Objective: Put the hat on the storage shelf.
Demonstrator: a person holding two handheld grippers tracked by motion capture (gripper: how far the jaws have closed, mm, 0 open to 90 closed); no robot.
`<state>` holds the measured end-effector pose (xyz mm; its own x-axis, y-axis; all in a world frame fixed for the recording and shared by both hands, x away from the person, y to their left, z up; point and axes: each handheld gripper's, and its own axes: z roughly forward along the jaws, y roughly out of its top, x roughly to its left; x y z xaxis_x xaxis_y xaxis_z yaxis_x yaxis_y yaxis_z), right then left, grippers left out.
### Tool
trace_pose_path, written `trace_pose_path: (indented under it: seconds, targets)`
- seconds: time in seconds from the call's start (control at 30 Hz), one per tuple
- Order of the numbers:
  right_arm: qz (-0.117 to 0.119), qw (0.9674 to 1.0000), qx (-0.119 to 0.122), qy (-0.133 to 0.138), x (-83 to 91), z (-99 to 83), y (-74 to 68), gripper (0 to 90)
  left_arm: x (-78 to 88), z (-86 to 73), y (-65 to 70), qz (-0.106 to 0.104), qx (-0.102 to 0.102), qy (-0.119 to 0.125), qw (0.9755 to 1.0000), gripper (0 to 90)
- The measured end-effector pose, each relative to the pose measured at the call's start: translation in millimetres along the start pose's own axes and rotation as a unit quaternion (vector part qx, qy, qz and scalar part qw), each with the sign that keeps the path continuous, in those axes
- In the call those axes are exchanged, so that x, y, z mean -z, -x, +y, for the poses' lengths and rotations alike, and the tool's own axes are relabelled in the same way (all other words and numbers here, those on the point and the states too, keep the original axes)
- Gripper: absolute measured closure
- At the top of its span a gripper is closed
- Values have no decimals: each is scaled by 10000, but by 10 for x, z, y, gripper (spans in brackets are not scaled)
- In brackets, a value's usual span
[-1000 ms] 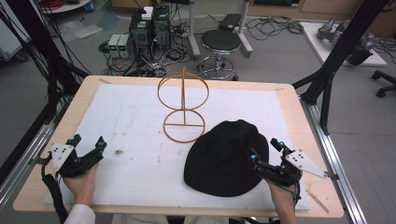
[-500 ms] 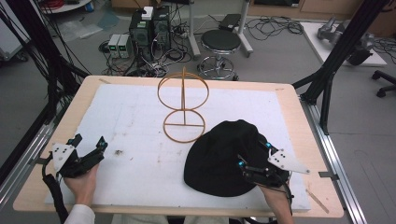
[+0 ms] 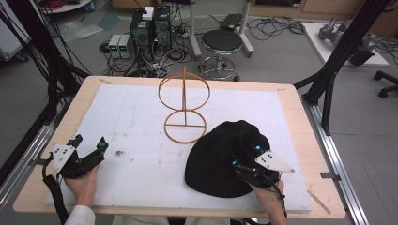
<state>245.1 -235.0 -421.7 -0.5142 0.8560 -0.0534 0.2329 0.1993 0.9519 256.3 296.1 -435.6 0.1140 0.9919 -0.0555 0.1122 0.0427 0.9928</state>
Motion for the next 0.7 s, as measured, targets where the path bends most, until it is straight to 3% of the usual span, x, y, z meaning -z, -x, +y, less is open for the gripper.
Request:
trace_pose_path:
  seconds: [0.03,0.07,0.17,0.2,0.23,0.27,0.3,0.7]
  targets:
    - [-71,9999,-59,-50,10,5,22,457,2,1,2,19,-12,1,10000,184]
    - [-71,9999,-59,-50,10,5,22,457,3,1,4,27,-22,8,10000,184]
    - [46,9992,-375,-145,26,21,88,636,-1,-1,14,-3,-43,2,10000,184]
    - [46,9992,-375,-145,26,21,88,636,-6,-3,19,-9,-43,14,10000,184]
    - [23,9993,-285,-225,7,24,68,709,-9,-4,25,-32,-52,5,10000,184]
    - [23,9993,-285,-225,7,24,68,709,-10,-4,30,-35,-71,-3,10000,184]
    - [-18,9993,-233,-289,-11,31,39,771,-12,-4,37,-28,-84,3,10000,183]
    - [147,9994,-243,-179,11,36,48,837,-41,-16,59,-97,-156,-35,9998,182]
